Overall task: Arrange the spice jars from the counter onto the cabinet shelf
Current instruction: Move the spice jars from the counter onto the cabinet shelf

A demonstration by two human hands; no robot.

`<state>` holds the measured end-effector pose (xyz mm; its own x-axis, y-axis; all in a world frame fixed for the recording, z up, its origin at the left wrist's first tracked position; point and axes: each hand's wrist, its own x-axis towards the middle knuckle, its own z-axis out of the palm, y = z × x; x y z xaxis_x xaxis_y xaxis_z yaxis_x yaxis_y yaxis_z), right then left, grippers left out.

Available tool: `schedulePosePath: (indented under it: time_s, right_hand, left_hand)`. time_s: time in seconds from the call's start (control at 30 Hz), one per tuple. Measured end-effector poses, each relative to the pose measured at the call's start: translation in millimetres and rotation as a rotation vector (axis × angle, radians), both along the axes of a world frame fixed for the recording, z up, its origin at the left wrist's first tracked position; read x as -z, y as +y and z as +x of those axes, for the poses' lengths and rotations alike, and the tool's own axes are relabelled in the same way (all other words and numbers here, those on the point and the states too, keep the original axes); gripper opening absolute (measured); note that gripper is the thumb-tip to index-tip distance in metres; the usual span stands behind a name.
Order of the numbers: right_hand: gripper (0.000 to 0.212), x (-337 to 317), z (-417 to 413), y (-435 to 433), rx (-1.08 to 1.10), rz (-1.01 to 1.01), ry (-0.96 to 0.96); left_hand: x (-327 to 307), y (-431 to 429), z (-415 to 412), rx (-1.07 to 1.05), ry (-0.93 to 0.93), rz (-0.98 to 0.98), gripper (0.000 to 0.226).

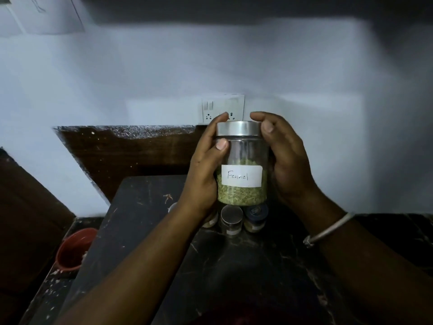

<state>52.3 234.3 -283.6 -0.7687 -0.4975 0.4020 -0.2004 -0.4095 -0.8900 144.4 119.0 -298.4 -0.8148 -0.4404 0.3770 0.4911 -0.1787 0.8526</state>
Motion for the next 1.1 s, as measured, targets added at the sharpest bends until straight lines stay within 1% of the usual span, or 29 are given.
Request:
schedulePosePath:
  time_s: [0.07, 0.2, 0.33, 0.53, 0.87, 1.1]
  right_hand:
    - [0.039, 4, 7, -3, 0.027, -0.072, -0.017]
    - [0.040, 2, 16, -8, 0.025, -0.152, -0.062]
    - [0.030, -6, 19, -11, -0.021, -0.158, -0.071]
    - [0.032, -10, 23, -14, -0.039, -0.175, -0.115]
    - [0.030, -14, 24, -15, -0.041, -0.172, -0.089]
    - [0.030, -15, 26, -16, -0.044, -0.169, -0.093]
  left_hand:
    - [-7, 2, 1, 0.000, 0.016, 0.013, 0.066]
    - [-11, 4, 0, 0.030, 0.048, 0.048, 0.065]
    - [-12, 1, -1, 0.044, 0.054, 0.041, 0.057]
    - [-17, 1, 0, 0.047, 0.051, 0.037, 0.054]
    - [-20, 3, 1, 0.052, 0.060, 0.067, 0.052]
    - [-22, 3, 2, 0.072, 0.082, 0.067, 0.045]
